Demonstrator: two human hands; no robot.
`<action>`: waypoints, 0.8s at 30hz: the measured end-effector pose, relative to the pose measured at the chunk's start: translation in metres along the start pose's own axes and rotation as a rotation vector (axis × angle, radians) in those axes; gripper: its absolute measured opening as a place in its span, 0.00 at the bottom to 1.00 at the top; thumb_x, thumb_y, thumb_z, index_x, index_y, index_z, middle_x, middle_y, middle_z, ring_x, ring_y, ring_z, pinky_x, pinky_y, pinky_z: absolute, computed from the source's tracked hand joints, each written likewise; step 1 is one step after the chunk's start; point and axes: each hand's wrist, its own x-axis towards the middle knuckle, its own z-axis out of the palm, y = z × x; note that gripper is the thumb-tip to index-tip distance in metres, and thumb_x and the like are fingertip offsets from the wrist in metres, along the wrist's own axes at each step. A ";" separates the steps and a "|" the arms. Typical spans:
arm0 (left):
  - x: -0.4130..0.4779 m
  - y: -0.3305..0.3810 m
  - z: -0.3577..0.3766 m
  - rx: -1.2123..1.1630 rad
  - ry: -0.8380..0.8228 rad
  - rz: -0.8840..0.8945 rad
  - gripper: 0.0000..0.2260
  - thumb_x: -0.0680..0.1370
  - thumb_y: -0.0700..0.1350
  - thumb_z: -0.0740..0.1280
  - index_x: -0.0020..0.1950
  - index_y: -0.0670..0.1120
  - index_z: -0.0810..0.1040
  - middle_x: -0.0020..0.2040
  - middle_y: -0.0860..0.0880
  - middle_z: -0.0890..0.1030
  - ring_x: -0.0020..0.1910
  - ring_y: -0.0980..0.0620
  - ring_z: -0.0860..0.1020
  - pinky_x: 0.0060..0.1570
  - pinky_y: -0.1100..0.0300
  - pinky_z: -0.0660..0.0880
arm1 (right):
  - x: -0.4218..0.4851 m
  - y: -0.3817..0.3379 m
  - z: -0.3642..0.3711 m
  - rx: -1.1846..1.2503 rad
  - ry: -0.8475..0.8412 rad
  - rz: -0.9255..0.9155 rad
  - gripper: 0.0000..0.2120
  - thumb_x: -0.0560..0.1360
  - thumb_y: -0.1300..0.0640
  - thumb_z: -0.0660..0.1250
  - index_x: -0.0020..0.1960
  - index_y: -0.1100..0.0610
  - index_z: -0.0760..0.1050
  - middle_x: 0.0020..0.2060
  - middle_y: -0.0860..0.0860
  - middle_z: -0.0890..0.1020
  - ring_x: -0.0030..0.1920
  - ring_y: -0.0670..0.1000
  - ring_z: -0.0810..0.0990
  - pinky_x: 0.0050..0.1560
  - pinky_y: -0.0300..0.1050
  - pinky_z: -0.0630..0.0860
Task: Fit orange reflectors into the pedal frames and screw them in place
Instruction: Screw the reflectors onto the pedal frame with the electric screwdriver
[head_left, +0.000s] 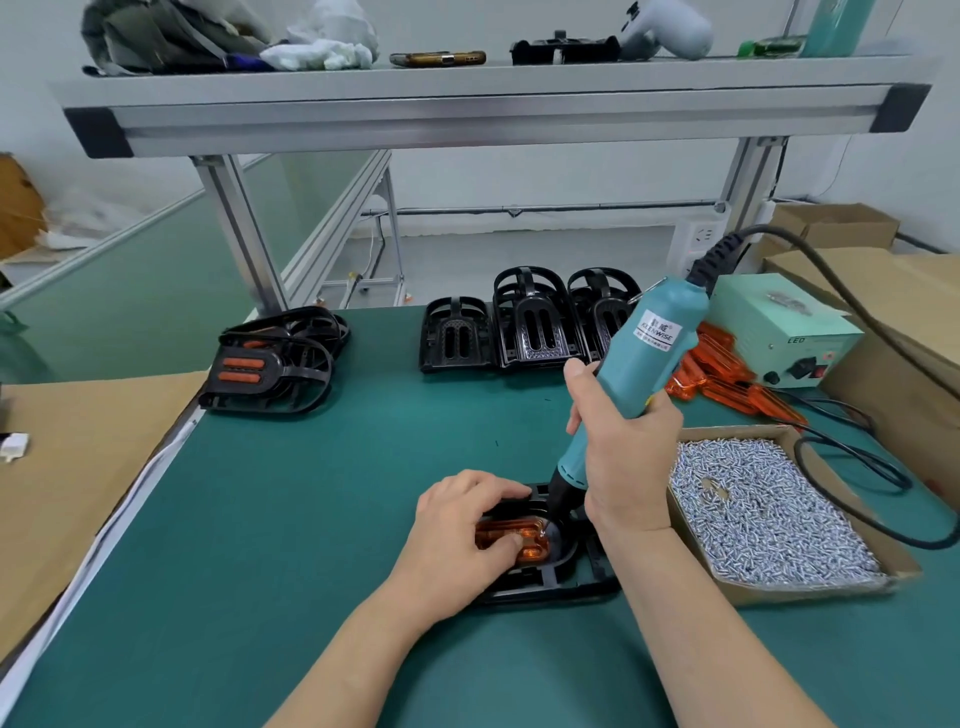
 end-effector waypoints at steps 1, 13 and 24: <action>0.000 0.000 0.000 0.001 0.000 0.000 0.19 0.70 0.53 0.66 0.62 0.59 0.78 0.56 0.60 0.77 0.61 0.55 0.73 0.67 0.49 0.65 | 0.001 0.000 0.000 0.001 -0.008 0.009 0.09 0.68 0.51 0.76 0.37 0.51 0.77 0.27 0.49 0.75 0.26 0.49 0.72 0.31 0.38 0.72; 0.000 0.002 0.001 -0.014 -0.009 -0.014 0.19 0.71 0.53 0.66 0.62 0.60 0.78 0.55 0.61 0.75 0.60 0.56 0.71 0.67 0.49 0.64 | 0.002 0.001 0.001 -0.013 -0.163 0.049 0.12 0.70 0.53 0.75 0.37 0.58 0.75 0.25 0.51 0.72 0.27 0.47 0.70 0.33 0.35 0.72; -0.001 0.003 0.000 -0.014 -0.011 -0.012 0.18 0.71 0.53 0.66 0.61 0.61 0.78 0.55 0.63 0.74 0.60 0.59 0.70 0.69 0.51 0.62 | 0.005 -0.006 -0.016 0.113 -0.262 0.028 0.07 0.70 0.52 0.75 0.37 0.50 0.77 0.26 0.50 0.73 0.27 0.50 0.71 0.36 0.39 0.72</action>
